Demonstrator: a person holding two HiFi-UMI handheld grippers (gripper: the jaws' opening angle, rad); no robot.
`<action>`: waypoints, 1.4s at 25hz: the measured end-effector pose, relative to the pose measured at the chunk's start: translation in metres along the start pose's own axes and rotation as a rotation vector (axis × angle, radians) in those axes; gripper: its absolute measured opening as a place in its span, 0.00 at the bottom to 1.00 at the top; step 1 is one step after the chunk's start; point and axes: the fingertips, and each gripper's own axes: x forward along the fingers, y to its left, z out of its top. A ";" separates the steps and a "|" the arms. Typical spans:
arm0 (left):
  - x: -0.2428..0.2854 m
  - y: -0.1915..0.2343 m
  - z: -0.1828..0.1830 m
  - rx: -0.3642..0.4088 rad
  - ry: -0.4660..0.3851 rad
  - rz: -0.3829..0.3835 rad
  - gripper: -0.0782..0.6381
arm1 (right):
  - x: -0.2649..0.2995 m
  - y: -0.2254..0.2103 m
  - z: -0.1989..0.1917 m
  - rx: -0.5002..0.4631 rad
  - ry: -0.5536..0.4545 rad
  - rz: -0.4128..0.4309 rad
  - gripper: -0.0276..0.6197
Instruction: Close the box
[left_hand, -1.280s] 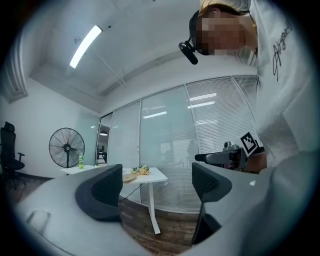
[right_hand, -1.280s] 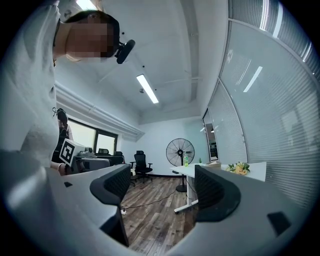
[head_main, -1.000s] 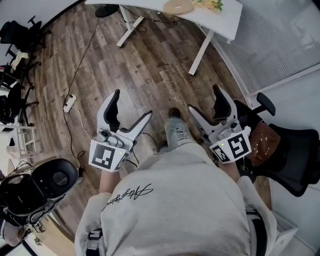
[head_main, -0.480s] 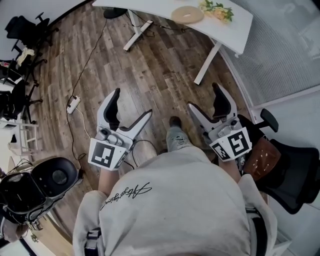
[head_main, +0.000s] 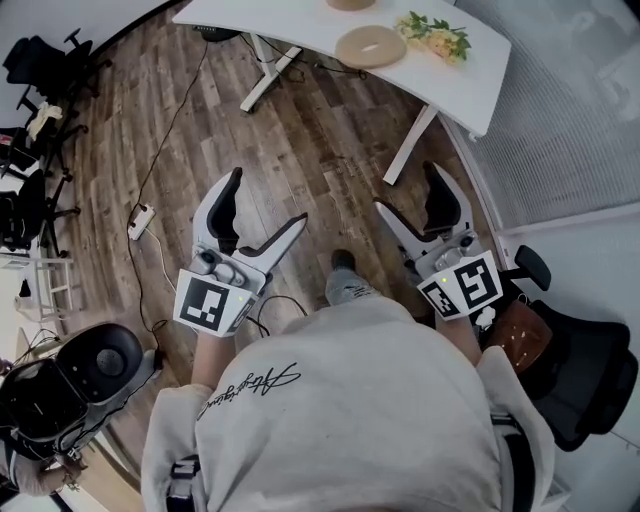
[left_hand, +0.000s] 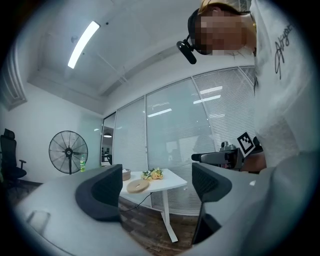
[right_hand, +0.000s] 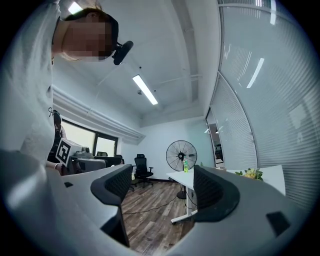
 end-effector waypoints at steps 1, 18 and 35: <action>0.007 0.003 0.002 -0.004 -0.004 0.003 0.70 | 0.004 -0.006 0.001 -0.002 0.001 0.000 0.61; 0.094 0.044 0.000 0.015 -0.011 0.041 0.70 | 0.055 -0.102 0.004 0.000 -0.014 0.011 0.62; 0.117 0.056 -0.005 0.040 -0.015 0.056 0.70 | 0.079 -0.125 -0.007 0.031 -0.006 0.042 0.62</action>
